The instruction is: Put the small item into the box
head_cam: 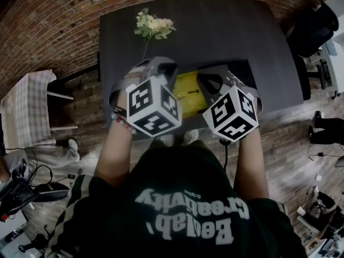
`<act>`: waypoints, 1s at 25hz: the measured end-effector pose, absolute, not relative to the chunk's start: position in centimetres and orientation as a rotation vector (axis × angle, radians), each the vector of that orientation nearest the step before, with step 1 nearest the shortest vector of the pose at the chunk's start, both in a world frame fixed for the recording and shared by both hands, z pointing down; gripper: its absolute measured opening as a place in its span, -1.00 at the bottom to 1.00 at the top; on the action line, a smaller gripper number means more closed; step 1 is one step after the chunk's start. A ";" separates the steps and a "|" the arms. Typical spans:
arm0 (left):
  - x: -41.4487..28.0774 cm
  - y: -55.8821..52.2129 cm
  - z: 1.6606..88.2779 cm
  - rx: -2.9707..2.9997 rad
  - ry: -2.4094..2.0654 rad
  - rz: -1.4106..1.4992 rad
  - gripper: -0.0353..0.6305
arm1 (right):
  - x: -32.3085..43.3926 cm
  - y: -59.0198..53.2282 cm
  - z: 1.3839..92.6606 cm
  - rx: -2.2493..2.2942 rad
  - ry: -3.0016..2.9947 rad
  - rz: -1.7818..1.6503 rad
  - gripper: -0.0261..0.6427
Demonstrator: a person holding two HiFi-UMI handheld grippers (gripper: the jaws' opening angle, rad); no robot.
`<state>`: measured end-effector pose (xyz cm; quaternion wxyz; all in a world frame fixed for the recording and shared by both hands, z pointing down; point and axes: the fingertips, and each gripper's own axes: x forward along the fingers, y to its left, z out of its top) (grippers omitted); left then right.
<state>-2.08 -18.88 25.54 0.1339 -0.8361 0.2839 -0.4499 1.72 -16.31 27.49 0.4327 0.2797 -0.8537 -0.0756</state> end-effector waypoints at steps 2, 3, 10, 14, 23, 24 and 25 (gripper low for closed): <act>-1.9 -19.0 25.6 -2.422 0.822 -1.301 -0.88 | 1.6 -16.3 27.7 0.683 -2.128 -0.194 -0.90; -1.9 -19.0 25.6 -2.421 0.822 -1.300 -0.88 | 1.6 -16.3 27.7 0.679 -2.126 -0.197 -0.90; -2.0 -19.5 25.6 -2.425 0.819 -1.306 -0.88 | 1.6 -17.1 27.6 0.683 -2.122 -0.211 -0.90; -2.1 -19.6 25.5 -2.425 0.821 -1.308 -0.88 | 1.5 -17.2 27.6 0.679 -2.120 -0.216 -0.90; -2.7 -20.1 26.1 -2.427 0.821 -1.316 -0.88 | 0.8 -18.0 28.1 0.675 -2.124 -0.217 -0.90; -2.7 -20.2 26.2 -2.428 0.821 -1.317 -0.88 | 0.8 -18.0 28.1 0.673 -2.124 -0.217 -0.90; -2.7 -20.2 26.2 -2.428 0.821 -1.317 -0.88 | 0.7 -18.1 28.1 0.670 -2.125 -0.218 -0.90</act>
